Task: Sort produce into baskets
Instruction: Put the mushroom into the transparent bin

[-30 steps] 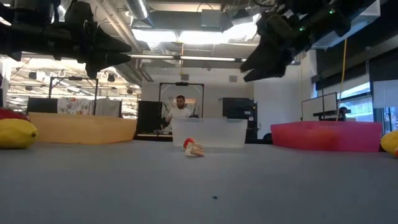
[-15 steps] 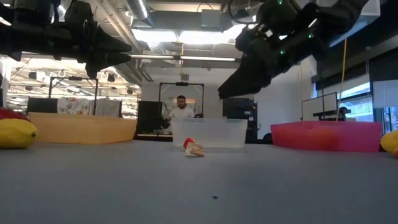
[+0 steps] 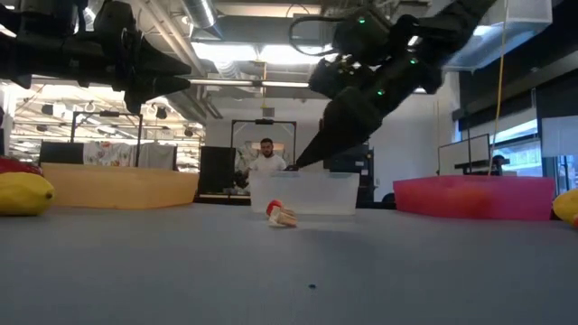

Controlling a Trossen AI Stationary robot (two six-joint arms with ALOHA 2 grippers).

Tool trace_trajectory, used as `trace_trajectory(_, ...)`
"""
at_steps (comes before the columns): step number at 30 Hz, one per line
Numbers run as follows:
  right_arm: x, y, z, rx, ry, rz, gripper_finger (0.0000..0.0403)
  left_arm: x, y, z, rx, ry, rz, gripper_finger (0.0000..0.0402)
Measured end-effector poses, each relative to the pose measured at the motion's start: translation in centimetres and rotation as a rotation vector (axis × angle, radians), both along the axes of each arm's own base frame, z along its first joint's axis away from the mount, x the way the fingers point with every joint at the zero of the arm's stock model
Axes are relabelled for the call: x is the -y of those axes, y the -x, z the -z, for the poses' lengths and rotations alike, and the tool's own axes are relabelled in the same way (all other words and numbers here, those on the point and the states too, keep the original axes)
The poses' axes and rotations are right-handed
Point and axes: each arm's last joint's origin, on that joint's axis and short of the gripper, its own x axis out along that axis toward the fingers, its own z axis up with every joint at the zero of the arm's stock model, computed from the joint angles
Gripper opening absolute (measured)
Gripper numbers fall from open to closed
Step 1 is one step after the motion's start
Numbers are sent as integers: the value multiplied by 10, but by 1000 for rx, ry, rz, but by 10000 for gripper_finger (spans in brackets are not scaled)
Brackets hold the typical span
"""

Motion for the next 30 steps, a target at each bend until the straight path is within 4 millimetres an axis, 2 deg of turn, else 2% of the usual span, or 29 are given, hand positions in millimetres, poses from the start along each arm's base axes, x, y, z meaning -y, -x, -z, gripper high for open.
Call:
trace_trajectory(8,14,-21,4,-85,-70,-78,167,0,0,0,-1,0,0,166)
trace_trajectory(19,40,-34,30,-160,-100,-66,167,0,0,0,-3,0,0,166)
trace_trajectory(25,41,-36,41,-168,-87,-75,167,0,0,0,-4,0,0,166)
trace_trajectory(30,41,-37,41,-158,-89,-78,167,0,0,1,-7,0,0,166)
